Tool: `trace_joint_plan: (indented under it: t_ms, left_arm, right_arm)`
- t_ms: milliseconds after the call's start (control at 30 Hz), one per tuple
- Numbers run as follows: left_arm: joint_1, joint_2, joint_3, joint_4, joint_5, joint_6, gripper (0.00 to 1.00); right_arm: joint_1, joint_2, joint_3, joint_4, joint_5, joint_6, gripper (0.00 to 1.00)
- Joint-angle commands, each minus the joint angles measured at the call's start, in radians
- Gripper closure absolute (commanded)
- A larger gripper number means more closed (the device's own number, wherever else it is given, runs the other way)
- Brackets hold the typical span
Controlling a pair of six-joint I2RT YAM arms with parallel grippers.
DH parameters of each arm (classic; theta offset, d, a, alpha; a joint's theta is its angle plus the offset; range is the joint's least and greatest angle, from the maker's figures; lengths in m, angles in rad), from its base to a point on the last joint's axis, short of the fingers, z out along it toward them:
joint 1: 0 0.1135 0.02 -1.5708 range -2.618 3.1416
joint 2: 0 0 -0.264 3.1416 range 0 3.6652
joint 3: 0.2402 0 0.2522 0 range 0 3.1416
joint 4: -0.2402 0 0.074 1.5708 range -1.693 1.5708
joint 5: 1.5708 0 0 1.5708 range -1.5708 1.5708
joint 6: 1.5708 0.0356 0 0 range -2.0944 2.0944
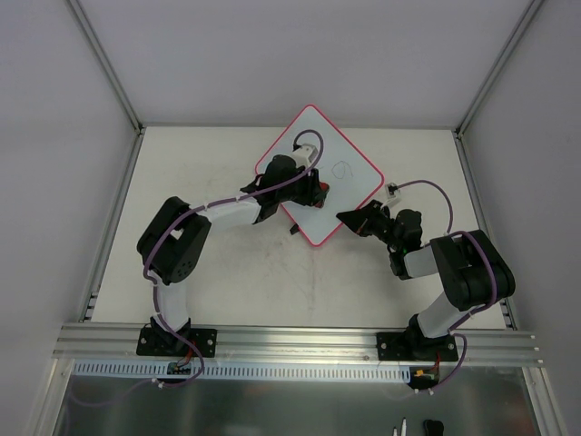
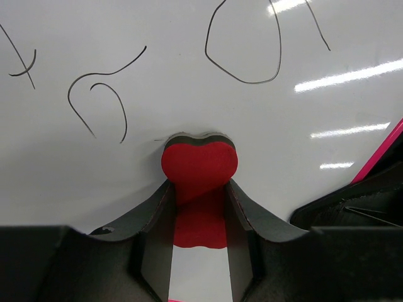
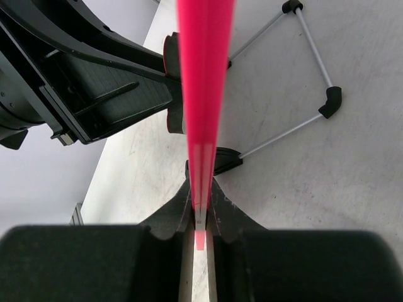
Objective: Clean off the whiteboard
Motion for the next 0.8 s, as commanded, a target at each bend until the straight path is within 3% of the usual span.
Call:
trace_joint_plan:
  t_ms: [0,167,767]
  left_arm:
    - [-0.059,0.045,0.018,-0.048,0.080,0.021,0.69]
    - [-0.049,0.064,0.073,-0.146,-0.066,0.064,0.68]
    - [0.188,0.108,0.237,-0.274,0.043,0.064,0.67]
  right_arm:
    - [0.023,-0.023,0.040,0.278,-0.076,-0.037,1.00]
    - [0.023,-0.025,0.040,0.278,-0.078,-0.034,1.00]
    - [0.023,-0.025,0.038,0.278,-0.079,-0.035,1.00]
